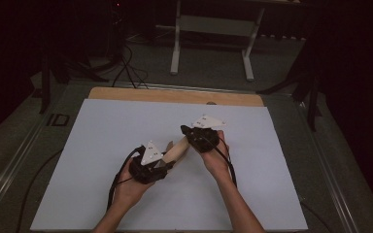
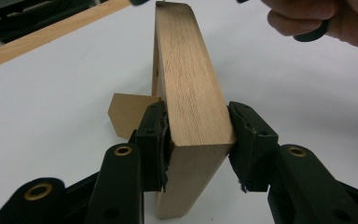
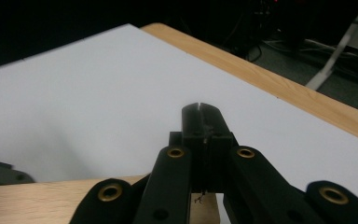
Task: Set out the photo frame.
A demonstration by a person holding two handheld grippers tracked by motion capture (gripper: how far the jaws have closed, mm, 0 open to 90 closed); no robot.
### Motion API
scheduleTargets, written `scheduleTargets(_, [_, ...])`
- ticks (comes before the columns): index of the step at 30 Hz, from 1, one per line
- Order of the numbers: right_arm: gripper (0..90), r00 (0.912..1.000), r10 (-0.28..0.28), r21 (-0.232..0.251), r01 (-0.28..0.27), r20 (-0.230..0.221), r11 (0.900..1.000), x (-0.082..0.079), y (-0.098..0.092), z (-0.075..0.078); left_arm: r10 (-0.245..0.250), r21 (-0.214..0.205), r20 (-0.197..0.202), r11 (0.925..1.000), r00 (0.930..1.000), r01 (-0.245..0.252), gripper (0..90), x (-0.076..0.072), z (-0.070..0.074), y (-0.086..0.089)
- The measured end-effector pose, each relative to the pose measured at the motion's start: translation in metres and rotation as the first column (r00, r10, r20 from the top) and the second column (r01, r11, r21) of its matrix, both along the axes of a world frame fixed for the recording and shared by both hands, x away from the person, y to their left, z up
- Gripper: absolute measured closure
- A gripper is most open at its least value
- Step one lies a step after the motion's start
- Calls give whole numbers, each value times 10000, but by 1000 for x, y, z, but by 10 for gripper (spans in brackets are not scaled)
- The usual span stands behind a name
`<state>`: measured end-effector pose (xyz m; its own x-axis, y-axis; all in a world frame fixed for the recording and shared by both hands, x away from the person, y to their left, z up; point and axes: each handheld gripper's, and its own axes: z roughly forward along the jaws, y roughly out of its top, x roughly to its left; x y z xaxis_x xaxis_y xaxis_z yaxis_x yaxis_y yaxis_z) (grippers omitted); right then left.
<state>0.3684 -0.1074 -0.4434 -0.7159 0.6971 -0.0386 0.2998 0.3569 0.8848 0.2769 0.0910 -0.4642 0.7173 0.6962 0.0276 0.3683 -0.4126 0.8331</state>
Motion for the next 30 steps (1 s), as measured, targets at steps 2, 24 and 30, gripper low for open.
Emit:
scheduleTargets(2, [898,10000,59,-141,-60,-58,9999,1,2,-1,16,-27,-2,10000,10000,-16,597,0,0,0])
scheduleTargets(24, [898,9985,-7,-462,-18,-546,9989,2,-2,-2,409,-76,67,9991,9991,-408,569,3,-2,5])
scheduleTargets(30, [898,9982,-48,-532,16,-593,9986,0,-3,-1,558,95,117,9984,9984,-560,545,5,-4,6])
